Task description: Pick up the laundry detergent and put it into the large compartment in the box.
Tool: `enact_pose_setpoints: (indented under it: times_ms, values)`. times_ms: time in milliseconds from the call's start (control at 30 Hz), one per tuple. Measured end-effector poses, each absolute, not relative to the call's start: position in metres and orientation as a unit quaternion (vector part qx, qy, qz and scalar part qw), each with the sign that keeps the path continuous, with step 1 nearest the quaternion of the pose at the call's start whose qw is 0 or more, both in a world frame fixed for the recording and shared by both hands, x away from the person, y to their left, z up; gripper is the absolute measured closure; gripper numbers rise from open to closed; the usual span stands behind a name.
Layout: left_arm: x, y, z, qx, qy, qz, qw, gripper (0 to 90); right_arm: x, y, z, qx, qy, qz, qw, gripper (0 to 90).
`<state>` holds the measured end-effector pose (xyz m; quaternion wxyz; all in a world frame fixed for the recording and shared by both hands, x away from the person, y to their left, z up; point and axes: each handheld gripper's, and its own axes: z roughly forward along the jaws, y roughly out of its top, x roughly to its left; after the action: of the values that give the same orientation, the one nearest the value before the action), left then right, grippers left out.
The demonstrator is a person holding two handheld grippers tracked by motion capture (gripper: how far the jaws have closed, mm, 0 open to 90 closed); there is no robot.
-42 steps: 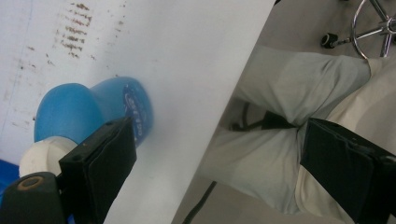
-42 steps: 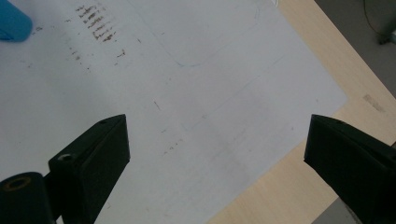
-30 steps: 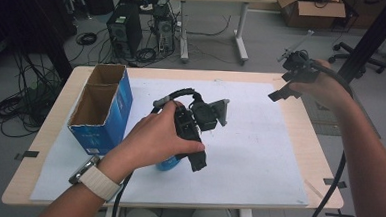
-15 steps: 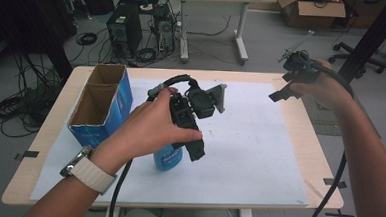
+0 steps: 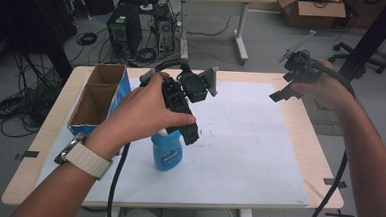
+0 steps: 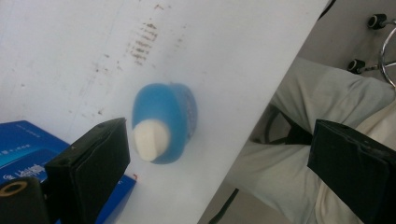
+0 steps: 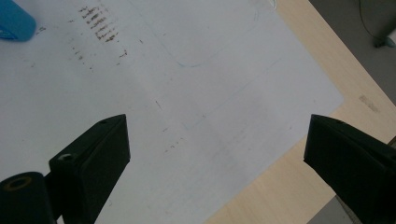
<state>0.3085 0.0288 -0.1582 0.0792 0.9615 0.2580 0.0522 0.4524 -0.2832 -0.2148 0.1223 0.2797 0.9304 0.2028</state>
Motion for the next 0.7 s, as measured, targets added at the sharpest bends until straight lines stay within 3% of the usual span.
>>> enact_pose_setpoints:
  times_ms: [700]
  values:
    - [0.337,0.049,-0.193,0.953,0.295,0.046,0.06,5.7,0.454,-0.278,-0.218,0.278,0.932,0.202,0.118,6.8]
